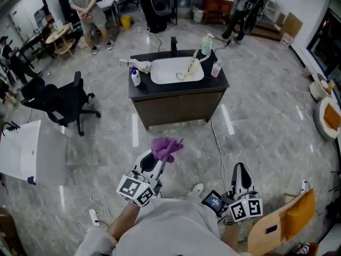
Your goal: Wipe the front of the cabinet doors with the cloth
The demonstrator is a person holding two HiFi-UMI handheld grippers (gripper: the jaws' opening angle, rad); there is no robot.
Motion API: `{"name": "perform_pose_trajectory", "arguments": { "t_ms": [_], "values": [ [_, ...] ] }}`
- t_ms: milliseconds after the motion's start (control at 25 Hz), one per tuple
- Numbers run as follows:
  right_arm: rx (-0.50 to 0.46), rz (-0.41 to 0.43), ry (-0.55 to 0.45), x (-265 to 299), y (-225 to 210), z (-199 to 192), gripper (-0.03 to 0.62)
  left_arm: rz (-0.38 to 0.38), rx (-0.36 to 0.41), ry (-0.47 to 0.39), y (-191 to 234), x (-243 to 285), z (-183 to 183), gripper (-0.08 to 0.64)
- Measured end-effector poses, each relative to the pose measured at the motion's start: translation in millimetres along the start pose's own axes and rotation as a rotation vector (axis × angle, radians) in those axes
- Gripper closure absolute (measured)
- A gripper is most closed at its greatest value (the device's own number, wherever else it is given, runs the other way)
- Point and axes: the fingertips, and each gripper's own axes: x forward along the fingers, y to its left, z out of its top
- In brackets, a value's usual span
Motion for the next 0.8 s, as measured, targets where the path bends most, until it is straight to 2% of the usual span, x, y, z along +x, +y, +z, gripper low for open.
{"name": "perform_pose_trajectory", "arguments": {
  "t_ms": [200, 400, 600, 800],
  "values": [
    [-0.016, 0.12, 0.027, 31, -59, 22, 0.565, 0.083, -0.025, -0.027, -32, 56, -8, 0.479],
    [0.008, 0.18, 0.074, 60, -98, 15, 0.565, 0.147, 0.019, -0.025, -49, 86, -20, 0.479],
    [0.041, 0.195, 0.107, 94, -127, 7, 0.565, 0.198, 0.011, 0.02, -36, 111, -40, 0.479],
    [-0.001, 0.197, 0.153, 144, -143, 5, 0.565, 0.222, -0.009, 0.005, 1, 151, -39, 0.479]
  ]
}}
